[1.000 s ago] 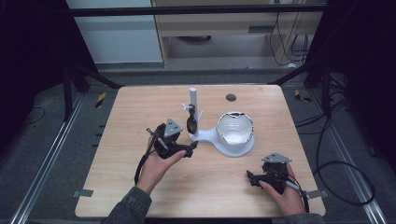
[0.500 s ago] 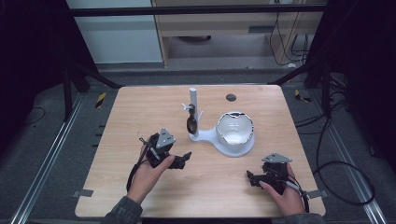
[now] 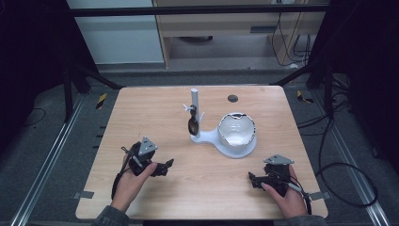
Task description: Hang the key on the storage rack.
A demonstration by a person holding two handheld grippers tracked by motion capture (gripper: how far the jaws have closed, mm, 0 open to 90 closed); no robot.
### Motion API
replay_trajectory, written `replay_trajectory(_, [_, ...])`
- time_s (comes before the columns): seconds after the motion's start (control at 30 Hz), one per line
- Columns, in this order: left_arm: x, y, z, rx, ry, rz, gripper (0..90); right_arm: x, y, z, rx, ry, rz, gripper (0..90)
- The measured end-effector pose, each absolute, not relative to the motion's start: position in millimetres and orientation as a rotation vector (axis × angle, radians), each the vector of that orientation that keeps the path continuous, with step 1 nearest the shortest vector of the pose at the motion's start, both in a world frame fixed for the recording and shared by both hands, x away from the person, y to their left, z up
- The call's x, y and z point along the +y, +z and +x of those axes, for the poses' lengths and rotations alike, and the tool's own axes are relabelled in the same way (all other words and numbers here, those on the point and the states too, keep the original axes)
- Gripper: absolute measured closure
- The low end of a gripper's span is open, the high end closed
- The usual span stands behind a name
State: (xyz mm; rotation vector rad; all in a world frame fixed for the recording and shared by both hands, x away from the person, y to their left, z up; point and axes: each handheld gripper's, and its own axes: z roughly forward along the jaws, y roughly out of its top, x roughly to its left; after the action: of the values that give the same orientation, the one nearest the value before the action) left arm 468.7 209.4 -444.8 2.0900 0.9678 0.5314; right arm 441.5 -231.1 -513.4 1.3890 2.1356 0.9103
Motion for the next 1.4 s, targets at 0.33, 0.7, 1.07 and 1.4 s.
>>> replay_trajectory(0.33, [230, -462, 469, 1.023, 0.530, 2.114, 6.8, -231, -513, 441, 2.135, 0.910, 1.389, 0.4])
replay_trajectory(0.7, [256, -474, 469, 1.093, 0.529, 2.102, 7.3, -231, -513, 441, 2.135, 0.910, 1.389, 0.4])
replay_trajectory(1.07, [274, -486, 471, 1.144, 0.535, 2.107, 7.5, -231, -513, 441, 2.135, 0.910, 1.390, 0.4])
replay_trajectory(1.4, [288, -493, 475, 1.181, 0.550, 2.109, 8.0, -231, -513, 441, 2.135, 0.910, 1.390, 0.4])
